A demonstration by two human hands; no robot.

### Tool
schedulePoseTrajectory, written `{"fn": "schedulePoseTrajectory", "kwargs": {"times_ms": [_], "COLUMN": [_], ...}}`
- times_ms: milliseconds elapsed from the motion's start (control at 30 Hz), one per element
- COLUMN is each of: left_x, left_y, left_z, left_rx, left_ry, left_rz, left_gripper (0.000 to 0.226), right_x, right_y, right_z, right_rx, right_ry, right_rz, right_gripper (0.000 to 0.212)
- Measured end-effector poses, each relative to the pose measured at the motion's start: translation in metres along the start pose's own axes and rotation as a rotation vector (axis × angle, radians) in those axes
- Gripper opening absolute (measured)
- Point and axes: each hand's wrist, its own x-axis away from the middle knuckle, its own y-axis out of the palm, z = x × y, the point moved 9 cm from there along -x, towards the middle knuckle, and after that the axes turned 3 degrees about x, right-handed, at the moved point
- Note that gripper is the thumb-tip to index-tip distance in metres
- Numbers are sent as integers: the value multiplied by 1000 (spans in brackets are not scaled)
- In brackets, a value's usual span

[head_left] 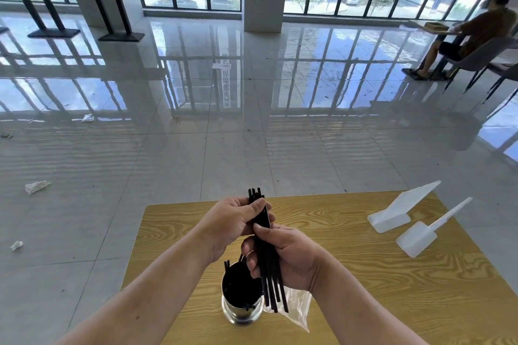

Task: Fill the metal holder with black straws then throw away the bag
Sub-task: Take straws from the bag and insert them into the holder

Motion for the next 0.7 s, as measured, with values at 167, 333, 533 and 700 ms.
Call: {"fn": "schedulePoseTrajectory", "kwargs": {"times_ms": [167,333,533,700], "left_x": [-3,-7,-11,-10], "left_y": [-1,0,-2,-1], "left_z": [0,-3,17,25], "left_rx": [1,-42,-171,-220], "left_ry": [-3,-9,138,263], "left_rz": [-9,-56,-51,-26], "left_gripper": [25,25,18,24], "right_x": [2,2,-10,-14], "right_y": [1,1,-13,-18], "right_z": [0,-2,-26,-51], "right_rx": [-11,48,531,1087], "right_ry": [3,-4,-114,-195], "right_rz": [0,28,327,496], "right_gripper": [38,21,23,22]}}
